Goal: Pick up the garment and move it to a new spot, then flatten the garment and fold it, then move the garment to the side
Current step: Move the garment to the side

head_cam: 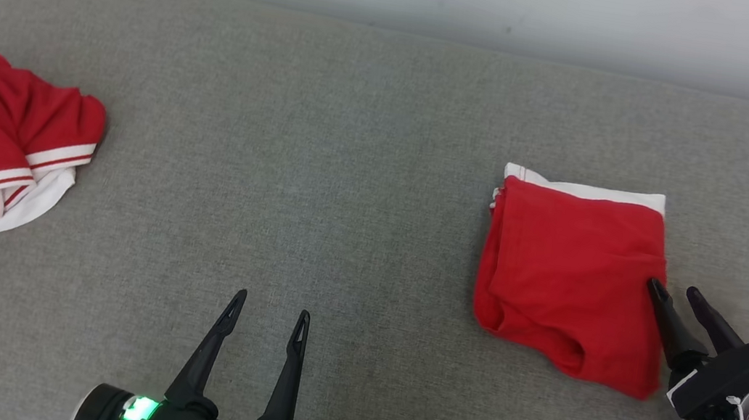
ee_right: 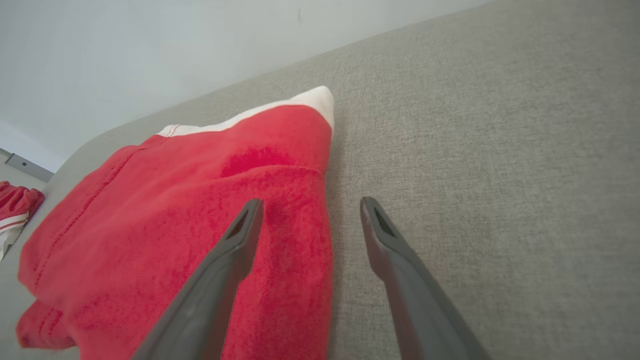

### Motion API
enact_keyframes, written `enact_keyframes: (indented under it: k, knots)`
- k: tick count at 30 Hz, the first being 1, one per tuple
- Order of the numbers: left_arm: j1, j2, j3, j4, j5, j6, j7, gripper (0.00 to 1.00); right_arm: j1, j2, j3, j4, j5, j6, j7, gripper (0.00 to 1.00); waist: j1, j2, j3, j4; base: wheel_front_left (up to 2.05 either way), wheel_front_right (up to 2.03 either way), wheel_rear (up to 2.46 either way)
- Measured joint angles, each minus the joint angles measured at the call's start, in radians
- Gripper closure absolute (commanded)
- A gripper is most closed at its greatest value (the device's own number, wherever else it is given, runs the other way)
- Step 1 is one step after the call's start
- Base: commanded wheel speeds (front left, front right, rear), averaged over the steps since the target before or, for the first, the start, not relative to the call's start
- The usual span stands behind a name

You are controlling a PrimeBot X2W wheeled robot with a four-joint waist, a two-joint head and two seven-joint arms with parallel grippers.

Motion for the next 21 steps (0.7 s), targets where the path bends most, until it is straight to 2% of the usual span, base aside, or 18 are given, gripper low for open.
enact_keyframes:
  k: [9, 10, 11, 12, 14, 15, 16, 21]
  knots:
    - [-0.023, 0.000, -0.014, 0.011, -0.006, 0.005, 0.000, 0.00, -0.033, -0.025, 0.115, 0.028, 0.077, 0.000, -0.011, 0.01, 0.0000, 0.0000, 0.035, 0.021, 0.00, 0.00, 0.00]
    - [-0.025, 0.000, -0.015, 0.011, -0.006, 0.005, 0.000, 0.00, -0.038, -0.027, 0.123, 0.031, 0.085, 0.000, -0.014, 0.09, -0.0001, 0.0000, 0.035, 0.022, 0.00, 0.00, 0.00]
    - [-0.026, 0.000, -0.016, 0.011, -0.006, 0.004, 0.000, 0.00, -0.042, -0.029, 0.131, 0.036, 0.092, 0.000, -0.017, 0.27, -0.0002, 0.0000, 0.035, 0.022, 0.00, 0.00, 0.00]
    - [-0.026, 0.000, -0.017, 0.012, -0.005, 0.004, 0.000, 0.00, -0.046, -0.029, 0.139, 0.040, 0.103, 0.000, -0.017, 0.51, -0.0002, 0.0000, 0.034, 0.023, 0.00, 0.00, 0.00]
    - [-0.029, 0.000, -0.017, 0.013, -0.005, -0.002, 0.000, 0.00, -0.051, -0.030, 0.156, 0.045, 0.115, 0.000, -0.018, 0.69, -0.0002, 0.0000, 0.035, 0.025, 0.00, 0.00, 0.00]
    - [-0.029, 0.000, -0.016, 0.013, -0.003, -0.002, 0.000, 0.00, -0.054, -0.032, 0.164, 0.047, 0.121, 0.000, -0.019, 0.96, -0.0002, 0.0000, 0.035, 0.025, 0.00, 0.00, 0.00]
    - [-0.029, 0.000, -0.016, 0.013, -0.002, -0.002, 0.000, 0.00, -0.059, -0.033, 0.171, 0.049, 0.127, 0.000, -0.020, 1.00, -0.0002, -0.0001, 0.036, 0.026, 0.00, 0.00, 0.00]
    - [-0.030, 0.000, -0.008, 0.013, 0.002, -0.001, 0.000, 0.00, -0.077, -0.043, 0.207, 0.052, 0.149, 0.000, -0.039, 1.00, -0.0002, 0.0000, 0.038, 0.021, 0.00, 0.00, 0.00]
